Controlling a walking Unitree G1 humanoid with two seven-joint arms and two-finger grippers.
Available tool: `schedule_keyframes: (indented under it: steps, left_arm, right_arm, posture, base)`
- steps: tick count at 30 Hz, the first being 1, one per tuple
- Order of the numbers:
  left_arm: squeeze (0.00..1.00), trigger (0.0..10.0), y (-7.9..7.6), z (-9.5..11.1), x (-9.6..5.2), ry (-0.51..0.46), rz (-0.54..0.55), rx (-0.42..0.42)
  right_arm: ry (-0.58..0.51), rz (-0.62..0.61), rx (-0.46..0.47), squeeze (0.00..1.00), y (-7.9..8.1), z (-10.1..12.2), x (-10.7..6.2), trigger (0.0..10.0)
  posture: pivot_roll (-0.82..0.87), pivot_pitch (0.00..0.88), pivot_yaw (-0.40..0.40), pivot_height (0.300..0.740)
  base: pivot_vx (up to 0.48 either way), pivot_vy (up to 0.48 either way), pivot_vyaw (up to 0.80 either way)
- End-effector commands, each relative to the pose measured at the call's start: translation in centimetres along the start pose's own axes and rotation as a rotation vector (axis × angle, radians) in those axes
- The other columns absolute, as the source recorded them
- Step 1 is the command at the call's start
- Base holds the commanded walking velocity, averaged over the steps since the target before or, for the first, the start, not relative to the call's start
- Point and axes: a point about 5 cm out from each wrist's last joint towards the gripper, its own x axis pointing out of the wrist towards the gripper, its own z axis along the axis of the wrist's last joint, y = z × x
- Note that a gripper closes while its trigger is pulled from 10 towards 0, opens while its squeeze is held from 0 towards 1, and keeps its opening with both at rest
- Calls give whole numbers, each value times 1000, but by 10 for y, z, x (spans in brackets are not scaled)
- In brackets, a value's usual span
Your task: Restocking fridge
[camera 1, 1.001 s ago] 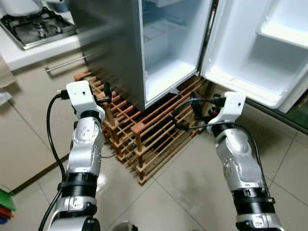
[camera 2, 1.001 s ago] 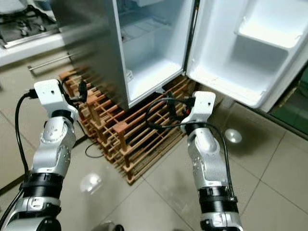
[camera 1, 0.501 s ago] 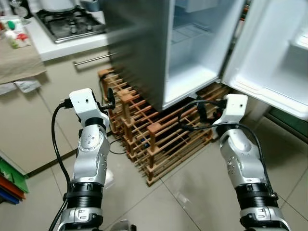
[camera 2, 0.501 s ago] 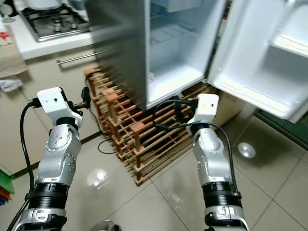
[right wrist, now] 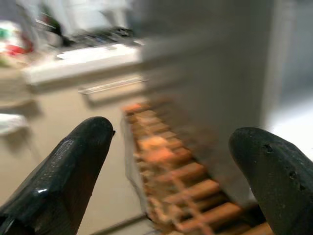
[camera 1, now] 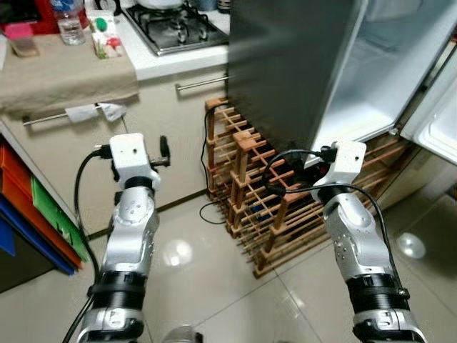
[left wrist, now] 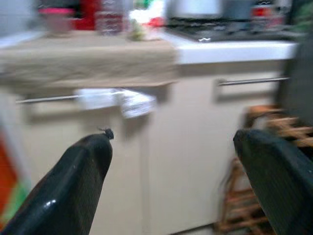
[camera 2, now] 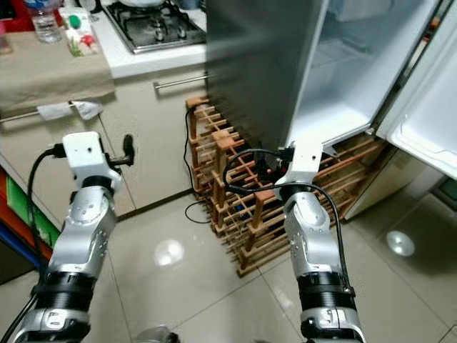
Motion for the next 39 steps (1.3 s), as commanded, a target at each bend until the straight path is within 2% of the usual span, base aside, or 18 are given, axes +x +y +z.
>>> schedule_keyframes:
  steps: [1,6,14,18,23,25,27,31,36,39]
  left_arm:
    - [0,10000,-6,11,-1,-55,-12,-14]
    - [0,10000,-14,18,0,-82,-22,-10]
    - [0,10000,-19,19,1,-75,1,-35]
    - [0,10000,-31,19,3,-67,-57,-39]
    - [0,10000,-33,21,9,-76,-59,-3]
    - [0,10000,-34,26,10,-103,-89,-17]
    - [0,10000,-39,43,11,-179,-157,-71]
    - [0,10000,-39,55,14,-228,-140,-86]
    - [0,10000,-37,53,17,-206,-103,-99]
    - [0,10000,-36,48,17,-189,-110,-97]
  right_arm:
    - [-19,-2,5,196,-4,3,-2,10000]
    - [-15,22,-4,192,1,3,1,10000]
    - [-17,54,-20,196,6,5,4,10000]
    - [-23,65,-41,200,7,8,5,10000]
    - [-44,52,-42,208,6,10,5,10000]
    - [-43,29,-52,188,4,11,5,10000]
    - [-86,4,-108,157,4,19,5,10000]
    - [-121,-5,-95,157,6,23,4,10000]
    - [-124,-10,-95,165,9,22,4,10000]
    - [-113,9,-114,188,14,19,2,10000]
  posture:
    - [-65,0,-13,740]
    - [-61,0,-22,740]
    - [-63,0,-31,740]
    - [-65,0,-36,740]
    - [-70,0,-29,740]
    - [-73,0,-24,740]
    - [-81,0,-11,740]
    - [-84,0,-1,740]
    - [-88,0,9,740]
    - [-90,0,8,740]
  base:
    - [0,0,556]
    - [0,0,550]
    - [0,-441,548]
    - [61,-430,550]
    - [97,-165,550]
    - [0,0,566]
    - [480,0,0]
    - [480,0,0]
    - [480,0,0]
    - [480,0,752]
